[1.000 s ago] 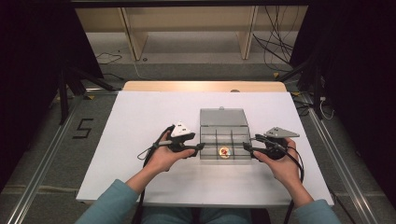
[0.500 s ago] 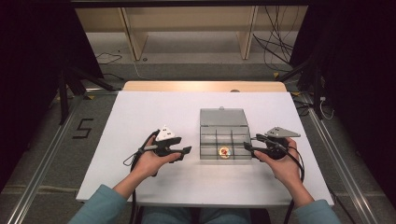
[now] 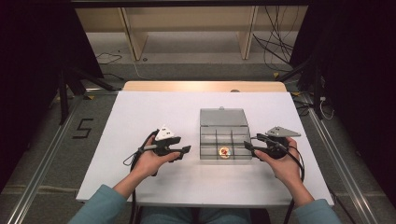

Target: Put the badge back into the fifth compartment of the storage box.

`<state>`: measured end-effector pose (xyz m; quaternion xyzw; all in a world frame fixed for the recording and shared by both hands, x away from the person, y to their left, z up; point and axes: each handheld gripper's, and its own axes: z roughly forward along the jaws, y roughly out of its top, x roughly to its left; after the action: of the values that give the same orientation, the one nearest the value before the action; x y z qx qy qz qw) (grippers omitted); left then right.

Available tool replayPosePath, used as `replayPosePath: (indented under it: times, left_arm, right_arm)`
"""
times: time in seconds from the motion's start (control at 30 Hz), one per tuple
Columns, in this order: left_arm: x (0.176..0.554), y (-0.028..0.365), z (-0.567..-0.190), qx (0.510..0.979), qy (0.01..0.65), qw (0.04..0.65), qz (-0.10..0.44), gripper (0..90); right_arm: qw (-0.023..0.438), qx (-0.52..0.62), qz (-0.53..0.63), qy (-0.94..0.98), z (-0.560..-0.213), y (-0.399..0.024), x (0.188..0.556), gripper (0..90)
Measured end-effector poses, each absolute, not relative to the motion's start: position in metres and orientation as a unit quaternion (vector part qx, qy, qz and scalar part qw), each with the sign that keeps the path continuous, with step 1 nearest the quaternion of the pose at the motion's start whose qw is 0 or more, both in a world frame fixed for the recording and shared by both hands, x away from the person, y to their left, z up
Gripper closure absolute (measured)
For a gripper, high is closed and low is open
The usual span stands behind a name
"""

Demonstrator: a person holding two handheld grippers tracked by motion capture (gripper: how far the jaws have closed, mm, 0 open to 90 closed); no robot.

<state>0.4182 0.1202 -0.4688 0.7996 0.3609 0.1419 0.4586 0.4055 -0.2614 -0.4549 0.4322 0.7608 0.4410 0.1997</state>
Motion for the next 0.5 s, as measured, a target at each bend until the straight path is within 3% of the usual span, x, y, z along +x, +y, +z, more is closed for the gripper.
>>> replayPosePath:
  times: [0.5]
  left_arm:
    - [0.4212, 0.1165, -0.4684, 0.793, 0.375, 0.459, 0.142, 44.5]
  right_arm:
    - [0.197, 0.436, 0.440, 0.760, -0.4551, -0.2634, 0.4078, 33.9]
